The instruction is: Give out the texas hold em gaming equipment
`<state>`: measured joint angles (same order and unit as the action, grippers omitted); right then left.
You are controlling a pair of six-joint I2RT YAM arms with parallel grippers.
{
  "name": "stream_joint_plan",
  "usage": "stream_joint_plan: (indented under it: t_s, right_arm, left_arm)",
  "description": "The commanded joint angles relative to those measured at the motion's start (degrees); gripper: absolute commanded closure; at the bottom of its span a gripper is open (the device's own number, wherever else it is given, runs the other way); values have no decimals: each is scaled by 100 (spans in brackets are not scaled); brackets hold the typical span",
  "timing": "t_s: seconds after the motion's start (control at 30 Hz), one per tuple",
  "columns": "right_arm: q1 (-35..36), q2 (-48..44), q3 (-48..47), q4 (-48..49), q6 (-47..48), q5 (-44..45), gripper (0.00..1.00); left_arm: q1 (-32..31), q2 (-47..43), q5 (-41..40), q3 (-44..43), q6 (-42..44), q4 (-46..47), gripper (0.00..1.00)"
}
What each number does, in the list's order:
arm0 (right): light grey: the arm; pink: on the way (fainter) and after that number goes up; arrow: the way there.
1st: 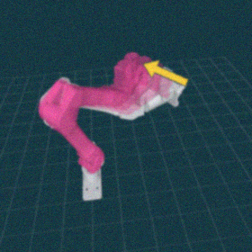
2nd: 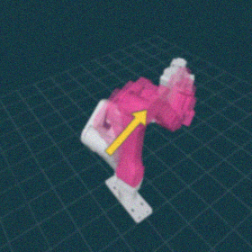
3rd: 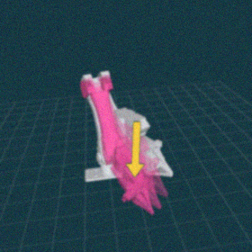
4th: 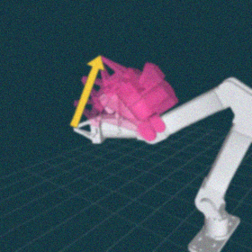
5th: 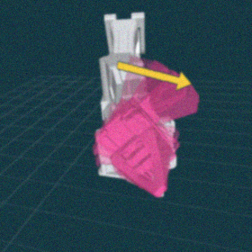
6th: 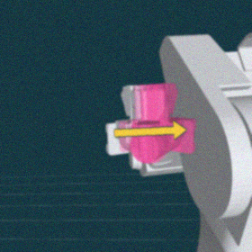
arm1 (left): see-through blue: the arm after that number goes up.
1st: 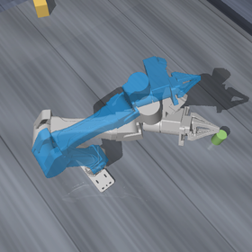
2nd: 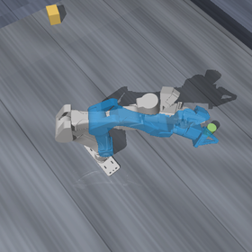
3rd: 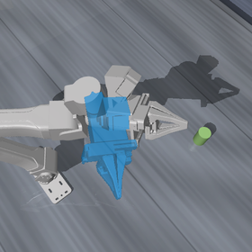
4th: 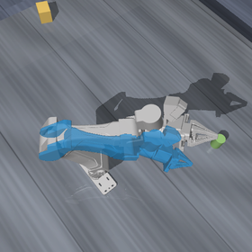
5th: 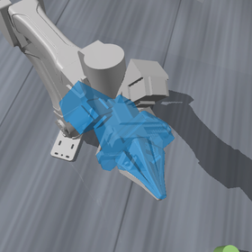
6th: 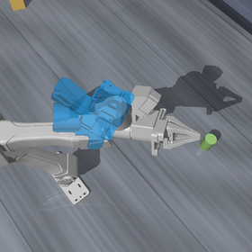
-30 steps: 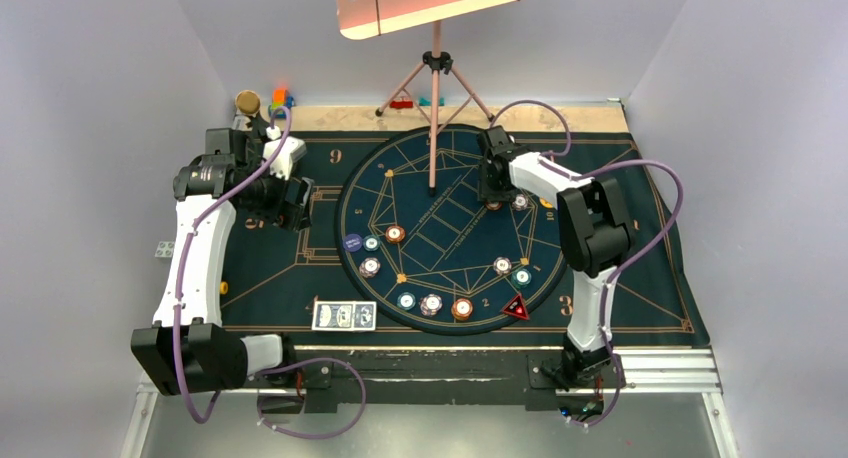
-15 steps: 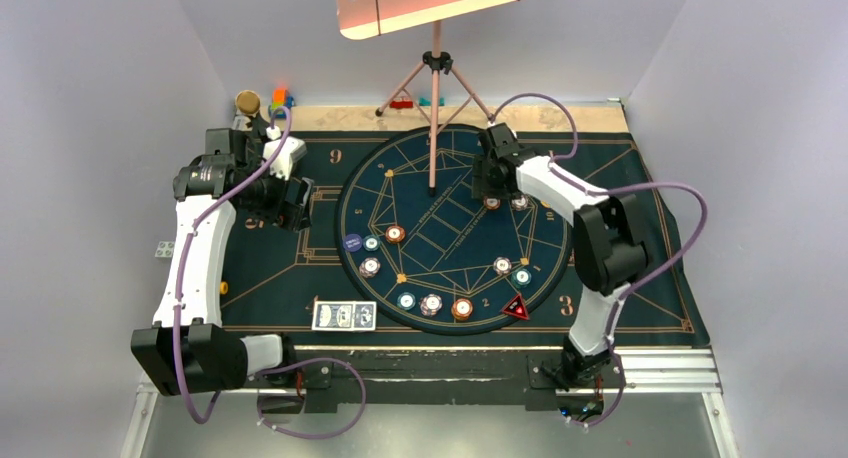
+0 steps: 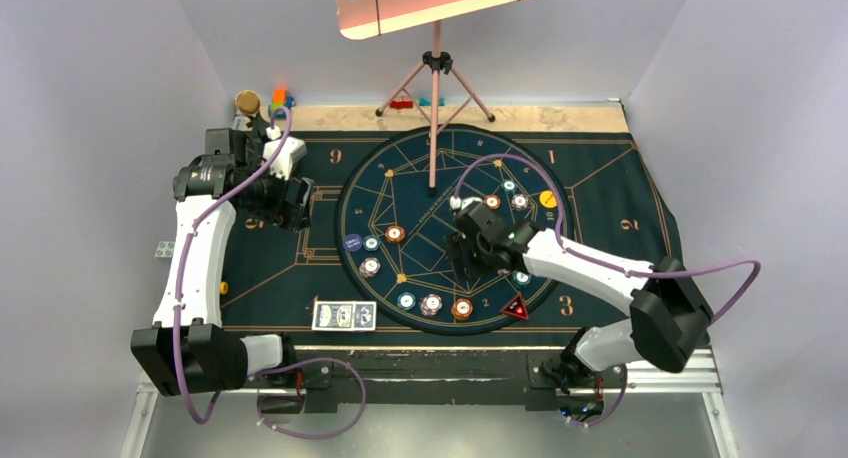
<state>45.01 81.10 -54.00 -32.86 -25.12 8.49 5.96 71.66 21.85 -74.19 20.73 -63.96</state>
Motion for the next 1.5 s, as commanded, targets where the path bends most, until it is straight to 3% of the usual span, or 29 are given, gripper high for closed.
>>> stream_joint_plan:
  t_s: [0.0, 0.23, 0.67, 0.87, 1.03, 1.27, 1.47]
  right_arm:
    - [565, -572, 327, 57, -250, -346, 27]
    - [972, -465, 596, 271, -50, -829, 26]
    - [1324, 383, 380, -19, -110, -560, 31]
    - [1334, 381, 408, -36, -194, -463, 46]
    - [1335, 391, 429, -61, -246, -393, 66]
    - [1330, 211, 406, -226, -370, -339, 80]
    - [1093, -485, 108, -687, -669, 306, 88]
  left_arm:
    - [37, -73, 131, -104, 80, 26, 0]
    - [37, -185, 141, 0, 78, 56, 0]
    - [36, -160, 125, 54, 41, 156, 0]
    - [37, -137, 109, 46, 41, 164, 0]
    - [36, -142, 101, 30, 58, 155, 0]
    - [37, -143, 127, -19, 102, 118, 0]
    - [37, -142, 147, -92, 120, 86, 0]
